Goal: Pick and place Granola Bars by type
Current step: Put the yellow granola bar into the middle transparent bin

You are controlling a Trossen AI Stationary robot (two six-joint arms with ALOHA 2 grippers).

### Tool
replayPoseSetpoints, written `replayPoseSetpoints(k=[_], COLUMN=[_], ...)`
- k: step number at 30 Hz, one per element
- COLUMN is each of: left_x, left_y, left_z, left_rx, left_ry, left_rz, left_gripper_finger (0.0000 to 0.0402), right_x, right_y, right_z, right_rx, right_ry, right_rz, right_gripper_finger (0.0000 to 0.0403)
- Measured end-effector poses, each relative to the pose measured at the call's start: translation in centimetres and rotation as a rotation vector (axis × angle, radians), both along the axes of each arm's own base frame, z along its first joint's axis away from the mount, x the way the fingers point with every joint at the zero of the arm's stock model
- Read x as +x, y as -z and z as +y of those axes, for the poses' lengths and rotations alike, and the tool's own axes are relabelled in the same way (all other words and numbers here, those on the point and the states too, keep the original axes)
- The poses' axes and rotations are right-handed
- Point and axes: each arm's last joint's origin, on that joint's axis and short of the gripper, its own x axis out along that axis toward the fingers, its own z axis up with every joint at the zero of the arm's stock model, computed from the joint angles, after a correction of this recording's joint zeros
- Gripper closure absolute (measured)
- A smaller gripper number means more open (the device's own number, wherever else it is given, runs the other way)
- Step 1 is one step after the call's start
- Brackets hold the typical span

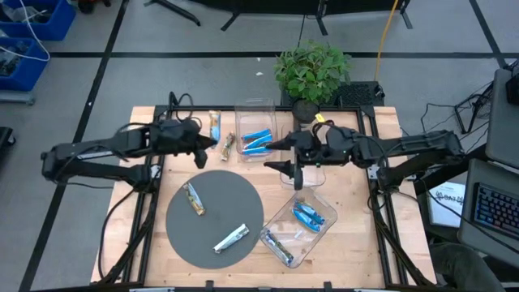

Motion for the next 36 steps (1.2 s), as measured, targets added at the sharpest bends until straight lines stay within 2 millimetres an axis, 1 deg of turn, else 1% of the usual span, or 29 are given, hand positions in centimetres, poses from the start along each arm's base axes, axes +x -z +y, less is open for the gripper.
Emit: replayPoseSetpoints(k=[4, 7, 13, 17, 19, 23, 26, 29, 32, 36], left_x=[0.2, 0.7, 2.3, 3.9, 4.8, 6.8, 8.2, 9.5, 10.8, 12.6], left_y=[-2.3, -4.2, -7.8, -9.8, -10.8, -12.2, -12.7, -12.8, -12.8, -12.7], left_z=[-1.0, -1.7, -2.9, -3.7, -4.2, -5.0, -5.6, -6.0, -6.2, -6.5], left_rx=[0.038, 0.08, 0.158, 0.216, 0.243, 0.287, 0.297, 0.297, 0.301, 0.296], left_ry=[0.049, 0.086, 0.158, 0.2, 0.213, 0.257, 0.282, 0.297, 0.311, 0.35], left_rz=[-0.109, -0.176, -0.24, -0.245, -0.257, -0.26, -0.263, -0.254, -0.243, -0.275], left_gripper_finger=[0.0397, 0.0397, 0.0397, 0.0397, 0.0397, 0.0397, 0.0397, 0.0397, 0.0397, 0.0397], right_x=[0.2, 0.1, 0.1, 0.1, 0.0, 0.0, 0.1, 0.0, 0.4, 1.0], right_y=[-0.2, -0.5, -1.3, -1.4, -1.9, -3.2, -3.9, -4.9, -5.0, -4.5], right_z=[-0.7, -1.2, -1.6, -1.7, -1.7, -1.7, -1.7, -1.9, -1.9, -1.8], right_rx=[0.014, 0.048, 0.078, 0.081, 0.083, 0.079, 0.077, 0.078, 0.084, 0.083], right_ry=[0.059, 0.117, 0.157, 0.176, 0.176, 0.177, 0.183, 0.206, 0.207, 0.203], right_rz=[-0.029, -0.063, -0.144, -0.149, -0.16, -0.177, -0.164, -0.162, -0.161, -0.136], right_gripper_finger=[0.0144, 0.013, 0.0128, 0.0126, 0.0126, 0.0126, 0.0126, 0.0126, 0.0126, 0.0126])
